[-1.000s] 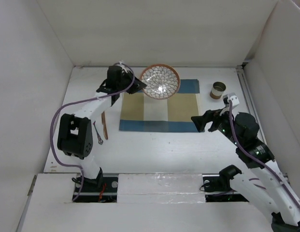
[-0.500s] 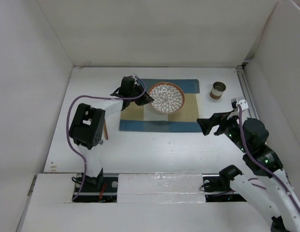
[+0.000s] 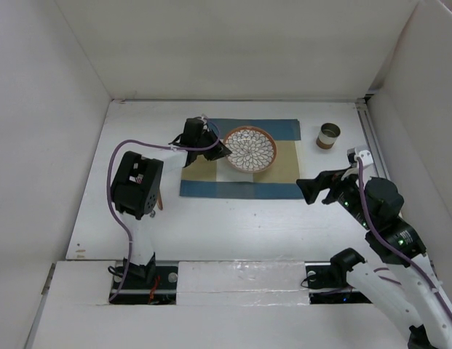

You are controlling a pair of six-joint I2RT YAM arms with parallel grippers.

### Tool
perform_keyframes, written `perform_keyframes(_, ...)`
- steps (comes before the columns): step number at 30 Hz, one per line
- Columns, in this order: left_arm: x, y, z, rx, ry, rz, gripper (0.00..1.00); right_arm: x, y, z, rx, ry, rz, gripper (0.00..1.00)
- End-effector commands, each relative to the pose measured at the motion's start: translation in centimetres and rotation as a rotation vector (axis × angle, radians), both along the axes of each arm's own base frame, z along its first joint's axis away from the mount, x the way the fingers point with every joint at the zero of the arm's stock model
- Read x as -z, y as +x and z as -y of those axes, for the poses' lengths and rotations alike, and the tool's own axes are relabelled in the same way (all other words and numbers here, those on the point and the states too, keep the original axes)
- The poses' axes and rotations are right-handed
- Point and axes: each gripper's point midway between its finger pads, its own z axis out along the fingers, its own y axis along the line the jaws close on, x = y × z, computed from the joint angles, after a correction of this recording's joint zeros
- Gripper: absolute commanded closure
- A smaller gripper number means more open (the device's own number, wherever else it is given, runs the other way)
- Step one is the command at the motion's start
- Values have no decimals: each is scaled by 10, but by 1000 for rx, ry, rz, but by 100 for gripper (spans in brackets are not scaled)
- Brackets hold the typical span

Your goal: Set the dinner table for one person

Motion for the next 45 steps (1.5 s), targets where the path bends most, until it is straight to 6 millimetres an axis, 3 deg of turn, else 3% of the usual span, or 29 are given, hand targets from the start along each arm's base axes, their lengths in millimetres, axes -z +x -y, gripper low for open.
perform_keyframes(1,-54,18,18,47,-134,166,100,-6,2,0,-2,-3,31,0)
perform_keyframes(4,-45,17,17,46,-128,149,100,-6,2,0,-2,-3,31,0)
perform_keyframes(7,-41,17,12,37,-123,140,78,-6,2,0,-2,-3,31,0)
perform_keyframes(11,-34,13,11,32,-122,116,61,-8,3,-1,-2,2,39,0)
perform_keyframes(13,-42,10,8,23,-121,128,55,-8,3,0,-3,-6,43,0)
perform_keyframes(15,-40,7,-3,-15,-94,109,32,-8,3,0,-3,-7,43,0)
perform_keyframes(16,-44,7,-6,-30,-88,119,1,-8,4,1,7,-8,44,0)
perform_keyframes(17,-54,4,-11,-55,-85,124,0,-6,5,0,7,-12,36,0)
perform_keyframes(23,-61,-5,-35,-162,4,93,0,-2,18,-6,9,-9,22,0)
perform_keyframes(24,-71,-5,-38,-172,14,110,0,-2,22,-4,28,-13,22,0)
perform_keyframes(25,-69,-9,-44,-177,46,99,0,5,30,-4,54,-18,-4,0)
perform_keyframes(26,-81,-3,-50,-220,68,121,0,8,41,2,113,-34,-12,0)
perform_keyframes(28,-104,-10,-48,-233,130,175,0,25,68,10,196,-91,-90,0)
perform_keyframes(29,-115,-8,-63,-325,236,183,0,32,77,16,234,-122,-133,0)
perform_keyframes(30,-127,-12,-66,-358,291,200,0,36,86,25,285,-151,-169,0)
perform_keyframes(31,-144,-23,-58,-363,335,233,0,37,96,33,325,-163,-190,0)
perform_keyframes(32,-143,-36,-67,-381,417,203,0,37,109,35,349,-187,-207,0)
perform_keyframes(33,-166,-35,-77,-446,453,243,0,35,117,42,387,-195,-209,0)
perform_keyframes(35,-185,-50,-86,-453,459,254,0,27,139,72,542,-217,-213,0)
perform_keyframes(37,-173,-70,-87,-404,438,230,0,27,153,96,646,-230,-243,0)
perform_keyframes(38,-188,-83,-92,-398,396,272,0,25,162,115,701,-226,-253,0)
perform_keyframes(39,-169,-93,-96,-386,401,259,0,26,176,119,709,-224,-271,0)
perform_keyframes(40,-168,-101,-102,-383,399,273,0,23,186,123,714,-208,-262,0)
perform_keyframes(41,-181,-113,-112,-393,385,315,0,23,195,126,708,-204,-258,0)
perform_keyframes(43,-173,-127,-129,-389,421,306,0,29,217,147,760,-206,-281,0)
perform_keyframes(45,-183,-137,-146,-363,437,352,0,40,231,167,785,-217,-325,0)
